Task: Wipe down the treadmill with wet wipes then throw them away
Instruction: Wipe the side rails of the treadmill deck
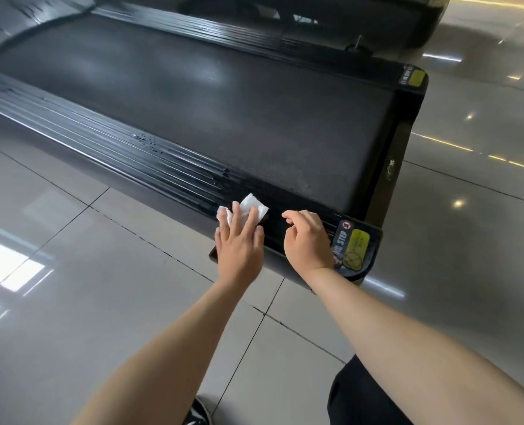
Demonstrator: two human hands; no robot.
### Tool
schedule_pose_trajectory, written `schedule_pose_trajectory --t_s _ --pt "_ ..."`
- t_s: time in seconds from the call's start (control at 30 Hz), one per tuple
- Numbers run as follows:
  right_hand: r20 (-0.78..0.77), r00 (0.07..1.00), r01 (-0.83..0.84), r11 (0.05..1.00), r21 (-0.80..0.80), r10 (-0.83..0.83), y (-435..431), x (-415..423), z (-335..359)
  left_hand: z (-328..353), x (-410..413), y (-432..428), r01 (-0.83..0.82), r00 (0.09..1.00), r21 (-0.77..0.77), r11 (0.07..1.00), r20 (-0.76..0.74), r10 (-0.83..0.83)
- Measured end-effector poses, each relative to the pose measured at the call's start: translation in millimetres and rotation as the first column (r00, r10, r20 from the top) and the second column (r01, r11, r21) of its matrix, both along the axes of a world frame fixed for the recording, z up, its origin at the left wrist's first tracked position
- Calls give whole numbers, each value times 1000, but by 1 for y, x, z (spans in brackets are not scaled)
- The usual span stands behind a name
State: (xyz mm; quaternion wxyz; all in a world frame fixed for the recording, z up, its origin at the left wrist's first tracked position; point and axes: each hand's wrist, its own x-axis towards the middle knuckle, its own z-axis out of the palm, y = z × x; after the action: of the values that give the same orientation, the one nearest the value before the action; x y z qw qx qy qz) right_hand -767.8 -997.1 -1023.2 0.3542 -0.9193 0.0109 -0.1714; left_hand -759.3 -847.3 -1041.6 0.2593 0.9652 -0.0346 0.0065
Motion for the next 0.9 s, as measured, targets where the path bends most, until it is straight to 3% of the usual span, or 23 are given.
schedule_pose_trajectory --t_s 0.1,0.2,0.3,0.4,0.57,0.7,0.77,0.9 --pt "-6 1000 -22 999 -37 22 -2 -1 0 -15 -21 -10 79 994 -60 995 77 -75" --pt "5 998 -60 993 -106 61 -3 -4 -3 -23 -26 -10 -84 991 -284 955 79 110" --pt "-12 997 -82 977 -195 81 2 -3 -3 -16 -18 -6 -303 953 -626 719 -189 237" --pt "-19 990 -140 952 -273 141 8 1 -4 -5 -17 -8 -337 941 -772 539 -267 207" --pt "-60 957 -288 916 -280 283 28 15 -5 -27 -21 -11 -455 890 -813 364 -434 141" --pt "-70 953 -298 885 -357 293 40 18 -7 -50 -27 -9 -577 816 -814 62 -576 40" --pt "-43 957 -283 885 -369 288 38 18 -10 -57 -29 -4 -657 753 -753 -46 -658 20" --pt "-16 965 -250 908 -335 260 38 19 -10 -56 -9 10 -690 706 -710 -141 -703 86"
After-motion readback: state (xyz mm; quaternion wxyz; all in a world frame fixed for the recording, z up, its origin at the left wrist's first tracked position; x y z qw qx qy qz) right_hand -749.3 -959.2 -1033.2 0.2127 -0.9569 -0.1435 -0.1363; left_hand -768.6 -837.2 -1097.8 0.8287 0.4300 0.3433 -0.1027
